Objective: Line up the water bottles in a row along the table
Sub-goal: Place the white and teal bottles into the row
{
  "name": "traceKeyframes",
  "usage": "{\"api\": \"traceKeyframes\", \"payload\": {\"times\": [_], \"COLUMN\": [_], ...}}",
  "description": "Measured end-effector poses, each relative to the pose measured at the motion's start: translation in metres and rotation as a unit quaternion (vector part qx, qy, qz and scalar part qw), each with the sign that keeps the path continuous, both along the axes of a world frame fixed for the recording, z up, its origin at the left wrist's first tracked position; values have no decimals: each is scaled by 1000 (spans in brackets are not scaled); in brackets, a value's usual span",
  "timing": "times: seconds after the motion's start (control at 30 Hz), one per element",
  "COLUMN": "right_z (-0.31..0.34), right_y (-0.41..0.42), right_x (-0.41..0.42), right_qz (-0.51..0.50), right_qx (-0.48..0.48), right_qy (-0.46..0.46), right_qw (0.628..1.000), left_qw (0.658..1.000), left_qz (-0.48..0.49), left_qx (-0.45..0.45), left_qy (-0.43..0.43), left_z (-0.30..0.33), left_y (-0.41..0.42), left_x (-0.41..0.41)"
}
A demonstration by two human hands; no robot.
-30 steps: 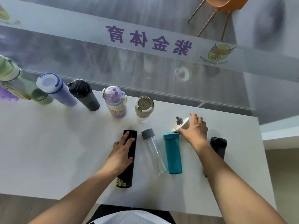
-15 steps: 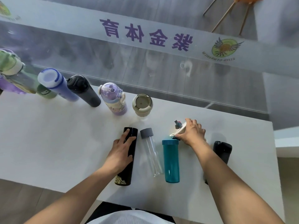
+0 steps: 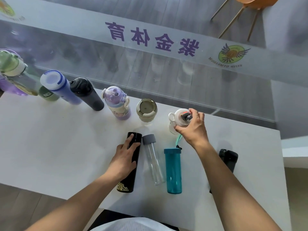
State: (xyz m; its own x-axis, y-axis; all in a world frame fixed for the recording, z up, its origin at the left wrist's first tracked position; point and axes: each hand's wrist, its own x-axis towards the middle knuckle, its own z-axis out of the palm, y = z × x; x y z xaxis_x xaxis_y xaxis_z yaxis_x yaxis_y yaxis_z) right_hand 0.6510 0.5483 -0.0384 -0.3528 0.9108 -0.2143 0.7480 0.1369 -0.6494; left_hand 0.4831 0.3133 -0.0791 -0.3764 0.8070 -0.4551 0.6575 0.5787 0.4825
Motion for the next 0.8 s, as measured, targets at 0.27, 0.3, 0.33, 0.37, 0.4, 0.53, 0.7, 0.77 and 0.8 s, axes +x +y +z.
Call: {"api": "traceKeyframes", "payload": {"times": [0.27,0.3,0.33,0.37,0.4,0.53,0.7,0.77,0.8], "right_z": [-13,-14,-14,-15,-15,-17,-20,-21,-21], "right_y": [-6,-5,-4,-3,-2,-4,-3,-4,-6], "right_x": [-18,-19,-19,-20,-20,-19,-18,-16,-13], "right_qz": [19,16,13,10,8,5,-1,-3,-4], "right_qx": [6,7,8,10,12,19,15,1,-7], "right_qy": [22,23,23,22,21,16,6,-3,-8], "right_qw": [1000,1000,1000,1000,1000,1000,1000,1000,1000], "left_qw": [1000,1000,1000,1000,1000,1000,1000,1000,1000], "left_qz": [2,2,3,3,4,5,1,-1,-1], "left_qx": [3,4,6,7,7,8,5,4,6], "left_qy": [-8,-10,-11,-13,-14,-15,-17,-16,-15], "left_z": [1,0,0,0,0,1,0,-1,-2], "left_y": [-3,-3,-3,-3,-3,-3,-4,-4,-4], "left_x": [-1,-1,-1,-2,-2,-2,-3,-4,-4]}}
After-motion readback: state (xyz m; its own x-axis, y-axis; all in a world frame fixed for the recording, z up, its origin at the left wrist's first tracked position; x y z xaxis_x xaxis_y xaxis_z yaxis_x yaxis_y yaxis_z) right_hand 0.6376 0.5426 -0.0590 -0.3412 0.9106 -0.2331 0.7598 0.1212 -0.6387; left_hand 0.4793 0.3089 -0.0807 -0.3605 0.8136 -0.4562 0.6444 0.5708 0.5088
